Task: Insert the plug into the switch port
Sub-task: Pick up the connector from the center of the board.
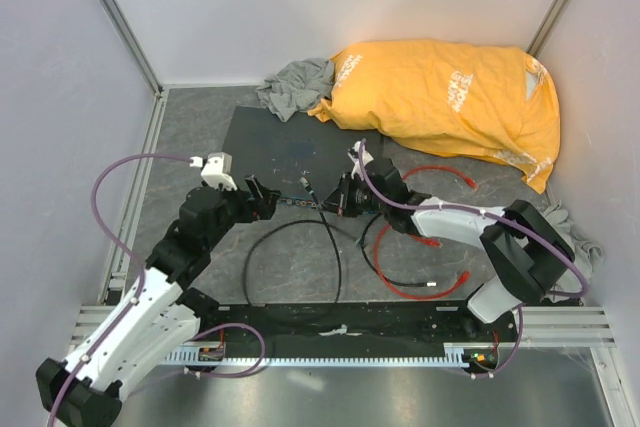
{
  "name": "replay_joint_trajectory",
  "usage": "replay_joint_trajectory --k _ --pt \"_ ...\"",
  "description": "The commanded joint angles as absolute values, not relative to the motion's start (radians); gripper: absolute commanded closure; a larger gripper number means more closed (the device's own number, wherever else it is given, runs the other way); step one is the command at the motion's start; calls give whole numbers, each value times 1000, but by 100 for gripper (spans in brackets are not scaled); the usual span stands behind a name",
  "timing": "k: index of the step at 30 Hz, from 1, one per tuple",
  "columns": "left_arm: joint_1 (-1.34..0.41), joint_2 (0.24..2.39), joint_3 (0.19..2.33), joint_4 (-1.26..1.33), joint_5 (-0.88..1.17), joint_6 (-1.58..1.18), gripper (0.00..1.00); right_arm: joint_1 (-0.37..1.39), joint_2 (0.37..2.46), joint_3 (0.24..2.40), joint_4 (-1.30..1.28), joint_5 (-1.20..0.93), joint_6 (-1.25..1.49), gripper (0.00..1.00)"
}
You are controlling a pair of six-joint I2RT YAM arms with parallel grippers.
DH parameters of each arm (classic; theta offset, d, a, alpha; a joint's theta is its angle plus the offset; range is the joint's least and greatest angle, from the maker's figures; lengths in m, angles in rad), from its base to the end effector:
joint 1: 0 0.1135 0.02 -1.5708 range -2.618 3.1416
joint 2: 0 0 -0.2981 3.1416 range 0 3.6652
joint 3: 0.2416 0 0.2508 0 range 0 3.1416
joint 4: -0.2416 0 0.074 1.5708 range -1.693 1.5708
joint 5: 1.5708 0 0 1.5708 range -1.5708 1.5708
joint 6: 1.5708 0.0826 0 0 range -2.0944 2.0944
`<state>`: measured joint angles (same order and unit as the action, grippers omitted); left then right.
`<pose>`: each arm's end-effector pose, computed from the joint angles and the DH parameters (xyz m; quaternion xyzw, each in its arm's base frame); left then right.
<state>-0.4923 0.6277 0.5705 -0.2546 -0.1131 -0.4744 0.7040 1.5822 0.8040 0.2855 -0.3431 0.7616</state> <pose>0.1576 -0.0739 0.2867 -0.0260 0.8073 -0.2327 0.5417 0.2661 0.2624 0.2116 -0.0632 0.8478 0.4472 0.2780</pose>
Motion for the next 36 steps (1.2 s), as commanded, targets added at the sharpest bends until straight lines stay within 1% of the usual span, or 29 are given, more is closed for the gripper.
replay_joint_trajectory --k 1,2,6,12,13,14,17,18,22,23,24,26,27,29,30,31,35,36 --pt "-508 719 531 -8 -29 -629 9 733 1491 723 547 -302 1012 100" --pt "-517 739 519 65 -35 -641 10 738 1485 712 560 -299 1028 100" --pt "-574 827 512 179 -101 -667 13 744 1453 661 610 -292 1087 100" --pt "-675 965 548 256 -182 -640 17 750 1425 629 640 -278 1112 100" --pt "-695 977 548 284 -192 -638 22 750 1425 624 650 -278 1123 100" --pt "-704 992 548 296 -201 -635 24 752 1422 620 661 -276 1127 100" --pt "-735 1040 549 334 -251 -640 28 752 1417 604 683 -272 1141 100" --pt "-739 1049 548 353 -262 -643 32 752 1414 601 686 -272 1143 100" --pt "-775 1097 549 416 -317 -646 44 753 1410 594 695 -265 1149 100" --pt "-778 1103 551 434 -325 -649 45 755 1410 591 699 -265 1154 100" --pt "-785 1109 549 445 -337 -649 49 755 1407 588 701 -264 1154 100" --pt "-792 1129 549 472 -347 -650 51 756 1405 584 703 -259 1154 100" --pt "-796 1135 552 477 -359 -652 54 756 1404 584 704 -259 1152 100" --pt "-801 1150 558 482 -370 -653 58 758 1405 583 704 -255 1149 100" --pt "-805 1155 560 488 -382 -653 64 762 1410 581 703 -253 1149 100" --pt "-807 1157 560 492 -388 -653 66 762 1413 580 709 -252 1150 100" --pt "-807 1157 554 503 -414 -650 82 770 1425 568 724 -244 1154 100" --pt "-807 1157 554 503 -420 -647 95 772 1428 565 727 -242 1152 100"
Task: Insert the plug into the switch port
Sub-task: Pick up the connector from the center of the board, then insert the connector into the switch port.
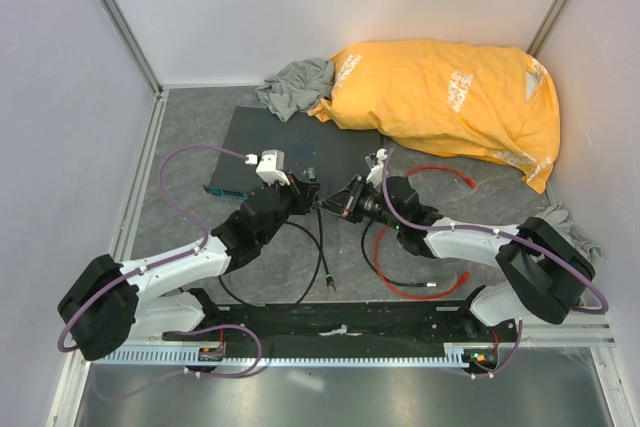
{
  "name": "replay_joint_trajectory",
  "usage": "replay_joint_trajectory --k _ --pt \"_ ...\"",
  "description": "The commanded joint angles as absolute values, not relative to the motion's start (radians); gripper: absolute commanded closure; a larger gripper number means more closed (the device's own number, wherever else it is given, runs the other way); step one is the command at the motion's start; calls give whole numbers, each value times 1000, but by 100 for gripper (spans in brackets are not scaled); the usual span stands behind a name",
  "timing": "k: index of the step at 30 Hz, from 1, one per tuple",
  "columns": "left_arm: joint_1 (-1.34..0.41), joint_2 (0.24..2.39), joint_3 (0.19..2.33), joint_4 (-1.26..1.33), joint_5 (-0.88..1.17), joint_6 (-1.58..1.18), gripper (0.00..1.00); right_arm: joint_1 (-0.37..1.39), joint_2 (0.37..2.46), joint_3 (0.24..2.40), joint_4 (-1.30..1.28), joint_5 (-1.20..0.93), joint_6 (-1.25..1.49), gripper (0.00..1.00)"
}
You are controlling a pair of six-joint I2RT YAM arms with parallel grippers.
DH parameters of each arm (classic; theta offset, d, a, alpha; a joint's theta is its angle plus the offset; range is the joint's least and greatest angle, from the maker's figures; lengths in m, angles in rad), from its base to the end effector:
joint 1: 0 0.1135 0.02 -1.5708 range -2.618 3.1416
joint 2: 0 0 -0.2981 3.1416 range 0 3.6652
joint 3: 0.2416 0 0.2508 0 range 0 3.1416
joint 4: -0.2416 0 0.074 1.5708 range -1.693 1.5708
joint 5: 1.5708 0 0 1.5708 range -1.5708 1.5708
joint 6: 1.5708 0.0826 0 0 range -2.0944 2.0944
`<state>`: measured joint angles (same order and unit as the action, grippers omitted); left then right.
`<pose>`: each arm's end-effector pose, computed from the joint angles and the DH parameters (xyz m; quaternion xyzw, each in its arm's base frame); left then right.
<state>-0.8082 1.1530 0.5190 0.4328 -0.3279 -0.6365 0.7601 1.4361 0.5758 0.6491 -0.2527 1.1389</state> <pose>0.2126 -0.1840 0.2596 -0.0373 0.7702 -0.3177 0.5518 0.2284 0.2457 0.2312 0.0675 0.7726 0.5641 0.2833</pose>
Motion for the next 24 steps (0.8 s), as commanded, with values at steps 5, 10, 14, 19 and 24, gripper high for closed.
replay_joint_trajectory --k 5,10,14,19,24 --pt "-796 1134 581 424 -426 -577 98 773 1453 577 724 -242 1117 93" --pt "-657 993 675 157 -413 -447 98 767 1440 629 609 -230 1017 68" --pt "-473 916 828 -192 -444 -267 98 752 1408 675 493 -189 901 57" --pt "-281 905 1061 -388 -541 -71 98 730 1375 693 405 -140 822 49" --pt "-219 957 1187 -443 -644 73 98 726 1341 698 339 -97 714 42"
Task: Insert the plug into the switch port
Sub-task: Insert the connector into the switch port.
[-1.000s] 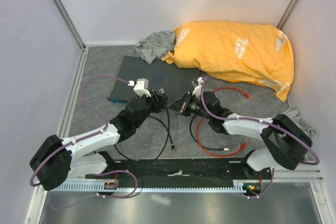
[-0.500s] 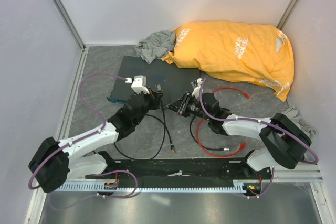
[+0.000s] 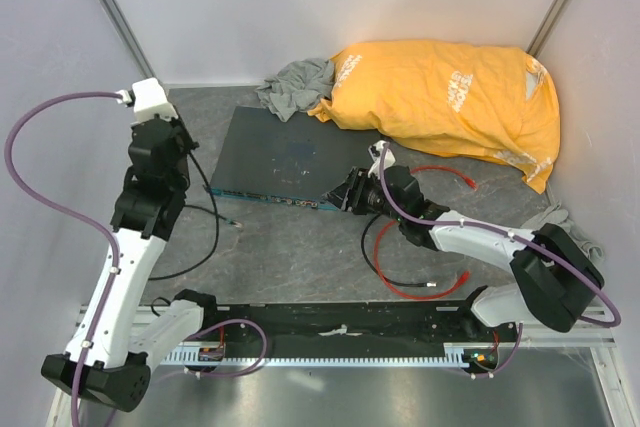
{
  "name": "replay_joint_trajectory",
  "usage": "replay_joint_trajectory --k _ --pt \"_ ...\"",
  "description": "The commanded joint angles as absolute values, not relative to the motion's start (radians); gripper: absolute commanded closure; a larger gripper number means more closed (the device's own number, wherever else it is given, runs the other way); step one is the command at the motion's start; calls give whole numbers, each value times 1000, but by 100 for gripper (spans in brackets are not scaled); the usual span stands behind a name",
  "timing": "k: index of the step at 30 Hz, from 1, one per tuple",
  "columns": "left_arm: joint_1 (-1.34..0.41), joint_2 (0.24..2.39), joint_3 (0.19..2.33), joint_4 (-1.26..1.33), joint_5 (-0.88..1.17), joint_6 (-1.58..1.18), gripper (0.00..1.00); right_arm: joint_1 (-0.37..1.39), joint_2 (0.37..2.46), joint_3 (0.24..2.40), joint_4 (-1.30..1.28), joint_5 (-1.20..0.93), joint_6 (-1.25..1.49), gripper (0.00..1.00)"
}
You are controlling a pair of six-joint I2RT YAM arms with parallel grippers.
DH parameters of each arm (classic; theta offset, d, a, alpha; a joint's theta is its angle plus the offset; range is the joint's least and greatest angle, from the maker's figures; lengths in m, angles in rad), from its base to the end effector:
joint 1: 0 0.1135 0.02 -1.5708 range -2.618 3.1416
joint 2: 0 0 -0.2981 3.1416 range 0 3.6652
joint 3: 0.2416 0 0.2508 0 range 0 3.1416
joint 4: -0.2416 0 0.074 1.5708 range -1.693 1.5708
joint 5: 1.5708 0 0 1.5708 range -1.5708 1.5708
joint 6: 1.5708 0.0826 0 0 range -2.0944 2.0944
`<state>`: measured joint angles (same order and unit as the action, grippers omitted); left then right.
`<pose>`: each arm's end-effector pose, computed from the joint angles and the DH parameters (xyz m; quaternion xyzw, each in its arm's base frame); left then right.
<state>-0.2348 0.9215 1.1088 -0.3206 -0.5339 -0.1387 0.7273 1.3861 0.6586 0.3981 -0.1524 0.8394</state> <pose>0.2156 -0.0084 0.4360 -0.1386 0.7335 0.0772 0.6609 0.2414 0.2316 0.2391 0.0012 0.8123 0.4531 0.3672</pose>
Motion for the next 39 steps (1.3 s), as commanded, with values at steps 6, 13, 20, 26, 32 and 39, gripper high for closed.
replay_joint_trajectory --k 6,13,20,26,32,39 --pt "-218 988 1120 -501 -513 109 99 724 1325 699 296 -57 615 40" --pt "-221 1090 950 -586 21 12 98 654 1393 785 235 -44 523 39" --pt "-218 1327 940 -686 63 28 98 597 1466 939 228 -6 437 40" --pt "-189 1443 974 -699 113 14 99 557 1537 1012 250 -29 379 40" --pt "-149 1491 986 -707 78 -54 99 549 1531 968 245 -46 262 40" --pt "-104 1552 999 -695 15 -42 99 549 1586 976 248 -144 193 36"
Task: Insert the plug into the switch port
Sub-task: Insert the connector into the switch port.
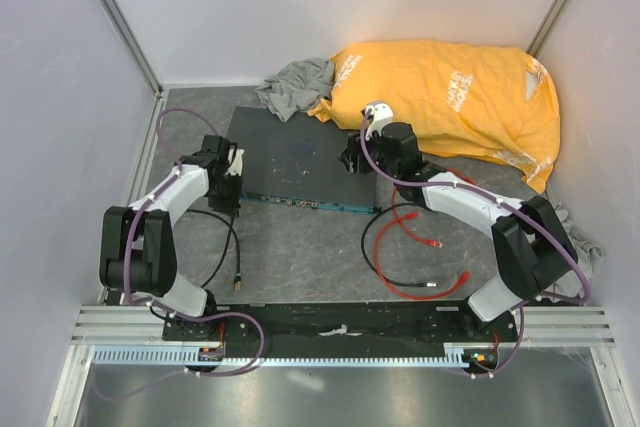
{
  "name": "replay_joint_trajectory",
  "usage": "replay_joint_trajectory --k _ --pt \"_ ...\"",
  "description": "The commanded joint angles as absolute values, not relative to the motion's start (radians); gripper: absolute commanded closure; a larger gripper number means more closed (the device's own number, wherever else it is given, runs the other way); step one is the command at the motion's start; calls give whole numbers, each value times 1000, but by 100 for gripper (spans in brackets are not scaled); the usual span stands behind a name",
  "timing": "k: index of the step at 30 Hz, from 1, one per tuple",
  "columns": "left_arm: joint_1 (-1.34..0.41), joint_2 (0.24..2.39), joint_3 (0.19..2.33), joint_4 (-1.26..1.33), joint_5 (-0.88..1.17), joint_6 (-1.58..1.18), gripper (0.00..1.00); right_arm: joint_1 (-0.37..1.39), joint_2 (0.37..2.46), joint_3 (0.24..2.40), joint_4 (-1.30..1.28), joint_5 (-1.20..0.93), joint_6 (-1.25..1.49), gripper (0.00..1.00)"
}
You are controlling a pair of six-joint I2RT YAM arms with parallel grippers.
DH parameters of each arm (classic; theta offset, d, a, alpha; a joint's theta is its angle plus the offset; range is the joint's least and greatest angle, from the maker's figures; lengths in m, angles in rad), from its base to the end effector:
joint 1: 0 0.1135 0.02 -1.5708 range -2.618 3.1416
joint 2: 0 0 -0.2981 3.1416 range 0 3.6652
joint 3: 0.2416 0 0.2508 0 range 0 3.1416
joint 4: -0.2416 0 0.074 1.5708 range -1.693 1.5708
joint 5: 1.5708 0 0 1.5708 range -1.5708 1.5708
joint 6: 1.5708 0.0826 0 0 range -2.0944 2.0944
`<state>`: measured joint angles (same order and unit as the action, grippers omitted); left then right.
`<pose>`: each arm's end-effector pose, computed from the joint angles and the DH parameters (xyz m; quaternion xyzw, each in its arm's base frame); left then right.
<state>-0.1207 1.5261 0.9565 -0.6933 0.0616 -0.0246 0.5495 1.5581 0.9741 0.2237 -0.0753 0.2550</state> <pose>0.2888 -0.0402 0.1814 0.0522 0.9863 -0.0415 0.1507 0.3368 0.2136 0.2722 -0.1417 0.8097 0.2511 0.5111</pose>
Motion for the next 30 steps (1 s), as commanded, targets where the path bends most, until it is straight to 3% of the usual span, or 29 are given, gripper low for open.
replay_joint_trajectory --k 1,12,30 --pt "-104 1563 996 -687 2 -34 99 549 1586 974 258 -152 193 36" --pt "-98 1545 925 -519 -5 -2 98 551 1575 951 287 -160 212 35" --pt "-100 1605 936 -526 55 -2 98 551 1560 942 296 -155 216 35"
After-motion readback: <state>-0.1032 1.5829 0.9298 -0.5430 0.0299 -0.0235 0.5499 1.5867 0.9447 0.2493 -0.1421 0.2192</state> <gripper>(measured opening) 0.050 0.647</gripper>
